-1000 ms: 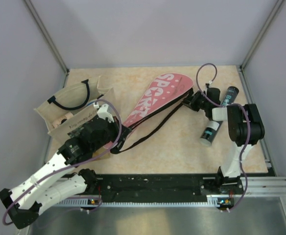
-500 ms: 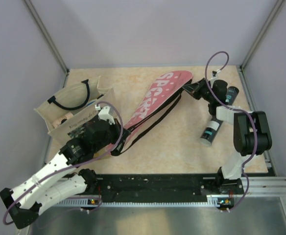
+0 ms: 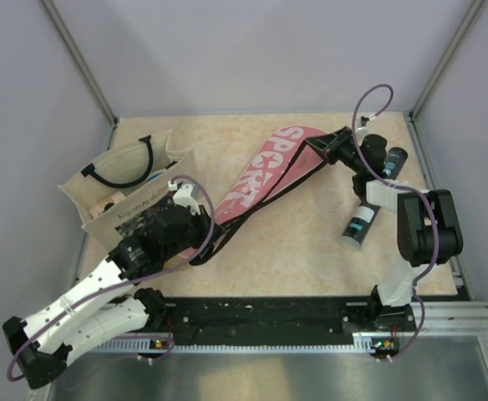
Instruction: Pack up the badminton gear
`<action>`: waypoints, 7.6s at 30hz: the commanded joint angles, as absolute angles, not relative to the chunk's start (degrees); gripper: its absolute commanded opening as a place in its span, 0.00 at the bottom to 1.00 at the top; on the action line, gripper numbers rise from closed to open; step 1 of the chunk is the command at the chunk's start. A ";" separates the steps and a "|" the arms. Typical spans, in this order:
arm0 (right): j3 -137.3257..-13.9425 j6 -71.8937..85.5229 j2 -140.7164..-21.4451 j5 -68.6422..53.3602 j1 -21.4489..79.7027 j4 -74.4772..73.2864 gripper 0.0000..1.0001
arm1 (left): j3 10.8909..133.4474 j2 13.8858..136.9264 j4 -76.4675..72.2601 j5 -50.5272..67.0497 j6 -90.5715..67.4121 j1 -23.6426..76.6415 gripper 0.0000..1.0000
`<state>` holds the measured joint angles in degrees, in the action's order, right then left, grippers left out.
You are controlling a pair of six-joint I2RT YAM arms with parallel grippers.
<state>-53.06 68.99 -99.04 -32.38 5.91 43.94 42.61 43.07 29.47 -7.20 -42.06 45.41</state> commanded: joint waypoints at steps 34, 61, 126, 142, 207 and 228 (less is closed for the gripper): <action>-77.43 18.03 -88.96 -26.82 8.44 -10.99 0.70 | 45.08 34.37 25.39 -9.40 -56.42 45.00 0.00; -37.09 -22.86 -88.14 -25.31 4.57 48.68 0.58 | 46.67 32.43 25.23 -10.73 -66.09 44.91 0.00; -32.70 -5.47 -102.92 -28.54 4.76 88.23 0.00 | 45.17 29.53 25.31 -10.90 -67.94 44.91 0.00; -37.17 -10.36 -108.53 -31.65 2.28 90.00 0.52 | 46.93 28.83 26.19 -7.12 -68.64 45.00 0.00; -49.83 -33.92 -113.82 -19.86 9.84 79.01 0.30 | 50.10 29.44 29.88 -8.17 -65.74 45.00 0.00; -46.23 -27.16 -108.29 -30.32 10.28 79.90 0.00 | 46.94 31.46 28.04 -9.75 -63.02 44.91 0.00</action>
